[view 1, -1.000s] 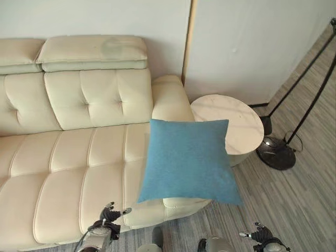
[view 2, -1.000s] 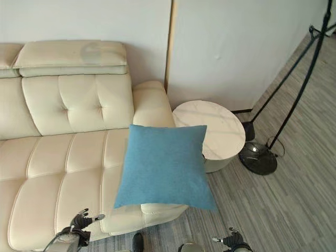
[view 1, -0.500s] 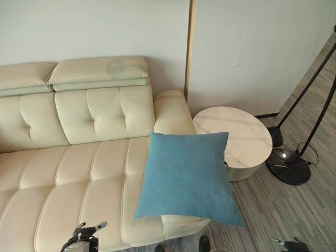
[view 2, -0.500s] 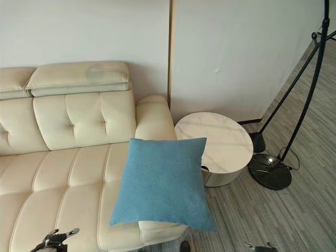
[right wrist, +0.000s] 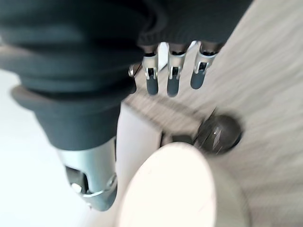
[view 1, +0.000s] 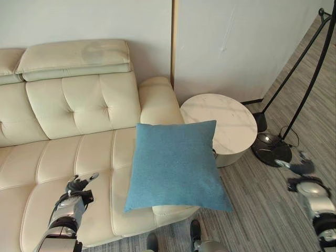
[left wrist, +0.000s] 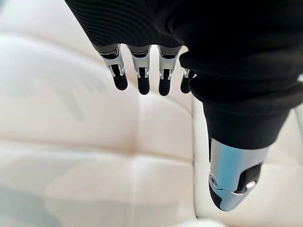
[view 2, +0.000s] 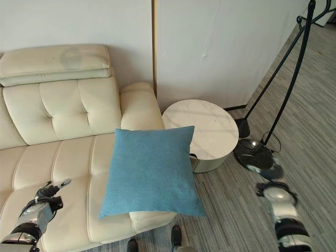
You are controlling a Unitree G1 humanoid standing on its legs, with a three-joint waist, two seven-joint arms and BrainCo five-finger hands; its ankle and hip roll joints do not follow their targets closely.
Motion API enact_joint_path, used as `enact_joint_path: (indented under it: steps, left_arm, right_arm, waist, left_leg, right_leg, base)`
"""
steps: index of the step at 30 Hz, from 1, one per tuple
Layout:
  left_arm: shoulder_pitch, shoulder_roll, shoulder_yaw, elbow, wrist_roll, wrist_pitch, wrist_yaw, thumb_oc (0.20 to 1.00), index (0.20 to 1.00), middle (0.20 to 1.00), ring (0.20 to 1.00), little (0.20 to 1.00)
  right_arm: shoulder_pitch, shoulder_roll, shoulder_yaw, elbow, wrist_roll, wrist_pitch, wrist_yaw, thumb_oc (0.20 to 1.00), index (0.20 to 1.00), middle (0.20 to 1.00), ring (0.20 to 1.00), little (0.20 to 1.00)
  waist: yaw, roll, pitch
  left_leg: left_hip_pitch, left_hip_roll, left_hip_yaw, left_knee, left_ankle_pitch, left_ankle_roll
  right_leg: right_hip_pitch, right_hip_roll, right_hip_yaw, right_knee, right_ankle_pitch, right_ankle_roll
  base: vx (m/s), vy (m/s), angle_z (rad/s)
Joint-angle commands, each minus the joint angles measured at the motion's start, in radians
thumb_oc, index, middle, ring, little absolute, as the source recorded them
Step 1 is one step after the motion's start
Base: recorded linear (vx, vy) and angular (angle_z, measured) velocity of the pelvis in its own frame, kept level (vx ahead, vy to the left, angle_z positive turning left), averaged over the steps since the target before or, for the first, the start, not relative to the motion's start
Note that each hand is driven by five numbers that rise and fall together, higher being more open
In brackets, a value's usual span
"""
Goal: Pick up all the scattered cushions and arrange them neatly on the sofa.
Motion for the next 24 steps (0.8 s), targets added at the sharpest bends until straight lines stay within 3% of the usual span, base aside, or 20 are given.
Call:
enact_joint_path:
  steps: [1, 4, 5, 9, 14, 18, 20, 21, 22, 24]
  left_arm:
    - [-0.204, -0.014, -0.083, 0.036, -0.060, -0.044, 0.039, 1.000, 1.000, 1.000, 1.000, 1.000]
    - [-0.274, -0.020, -0.112, 0.066, -0.068, -0.045, 0.046, 1.000, 1.000, 1.000, 1.000, 1.000]
    - [-0.350, -0.035, -0.155, 0.096, -0.075, -0.043, 0.053, 1.000, 1.000, 1.000, 1.000, 1.000]
    - [-0.433, -0.057, -0.195, 0.138, -0.082, -0.034, 0.055, 1.000, 1.000, 1.000, 1.000, 1.000]
    - [-0.571, -0.158, -0.262, 0.159, -0.119, -0.026, 0.071, 1.000, 1.000, 1.000, 1.000, 1.000]
    - [-0.614, -0.208, -0.283, 0.115, -0.178, -0.038, 0.078, 1.000, 1.000, 1.000, 1.000, 1.000]
    - [-0.617, -0.242, -0.313, 0.046, -0.227, -0.051, 0.064, 1.000, 1.000, 1.000, 1.000, 1.000]
    - [-0.609, -0.247, -0.328, 0.009, -0.232, -0.049, 0.056, 0.561, 0.561, 0.561, 0.561, 0.561]
    - [-0.589, -0.249, -0.378, -0.075, -0.227, -0.049, 0.029, 0.200, 0.200, 0.200, 0.200, 0.200]
    - [-0.578, -0.247, -0.401, -0.112, -0.224, -0.047, 0.019, 0.200, 0.200, 0.200, 0.200, 0.200]
  right_arm:
    - [-0.187, 0.050, 0.079, -0.066, 0.037, -0.022, -0.053, 1.000, 1.000, 1.000, 1.000, 1.000]
    - [-0.261, 0.083, 0.125, -0.057, 0.055, -0.021, -0.069, 1.000, 1.000, 1.000, 1.000, 1.000]
    - [-0.343, 0.125, 0.194, -0.039, 0.069, -0.020, -0.085, 1.000, 1.000, 1.000, 1.000, 1.000]
    - [-0.454, 0.183, 0.264, 0.000, 0.081, -0.012, -0.103, 1.000, 1.000, 1.000, 1.000, 1.000]
    - [-0.586, 0.304, 0.353, 0.028, 0.150, -0.031, -0.145, 1.000, 1.000, 1.000, 1.000, 1.000]
    - [-0.616, 0.332, 0.368, 0.003, 0.175, -0.036, -0.160, 1.000, 1.000, 1.000, 1.000, 1.000]
    - [-0.614, 0.347, 0.379, -0.035, 0.198, -0.046, -0.162, 0.536, 0.536, 0.536, 0.536, 0.536]
    - [-0.602, 0.347, 0.381, -0.055, 0.204, -0.048, -0.161, 0.200, 0.200, 0.200, 0.200, 0.200]
    - [-0.569, 0.340, 0.392, -0.104, 0.225, -0.049, -0.137, 0.200, 0.200, 0.200, 0.200, 0.200]
    - [-0.552, 0.337, 0.398, -0.123, 0.236, -0.053, -0.125, 0.200, 0.200, 0.200, 0.200, 0.200]
  waist:
    - [0.009, 0.004, 0.078]
    - [0.009, 0.000, 0.110]
    - [0.011, -0.008, 0.138]
    - [0.014, -0.021, 0.156]
    - [0.013, -0.043, 0.225]
    - [0.012, -0.047, 0.250]
    - [0.010, -0.048, 0.267]
    - [0.010, -0.047, 0.268]
    - [0.009, -0.043, 0.273]
    - [0.010, -0.041, 0.275]
  left_leg:
    - [-0.033, 0.029, 0.012, 0.000, -0.033, -0.035]
    - [-0.069, 0.029, 0.011, 0.000, -0.019, -0.034]
    - [-0.111, 0.027, 0.009, 0.008, -0.005, -0.034]
    - [-0.177, 0.026, 0.011, 0.039, 0.001, -0.034]
    - [-0.304, 0.021, 0.001, 0.120, -0.004, -0.038]
    - [-0.351, 0.016, -0.004, 0.136, -0.002, -0.039]
    - [-0.368, 0.013, -0.005, 0.135, 0.002, -0.039]
    - [-0.370, 0.011, -0.006, 0.134, 0.002, -0.038]
    - [-0.371, 0.008, -0.007, 0.128, 0.005, -0.036]
    - [-0.369, 0.006, -0.008, 0.126, 0.006, -0.035]
  right_leg:
    - [0.033, -0.022, -0.011, 0.002, -0.117, 0.070]
    - [-0.007, -0.025, -0.007, 0.010, -0.102, 0.068]
    - [-0.053, -0.027, -0.002, 0.031, -0.093, 0.064]
    - [-0.116, -0.034, 0.001, 0.060, -0.087, 0.059]
    - [-0.214, -0.048, -0.008, 0.108, -0.085, 0.053]
    - [-0.256, -0.051, -0.012, 0.122, -0.083, 0.052]
    - [-0.273, -0.051, -0.017, 0.122, -0.079, 0.054]
    - [-0.275, -0.051, -0.018, 0.120, -0.077, 0.055]
    - [-0.277, -0.053, -0.018, 0.115, -0.074, 0.057]
    - [-0.277, -0.054, -0.016, 0.112, -0.073, 0.057]
  base:
    - [-0.11, 0.011, 0.03]
    - [-0.19, 0.018, 0.00]
    - [-0.11, 0.010, 0.00]
    - [-0.09, 0.015, 0.00]
    - [-0.07, -0.010, 0.05]
    - [-0.02, -0.001, 0.03]
    - [-0.02, 0.002, 0.03]
    - [0.00, 0.000, 0.00]
    - [0.00, 0.000, 0.00]
    - [0.00, 0.000, 0.00]
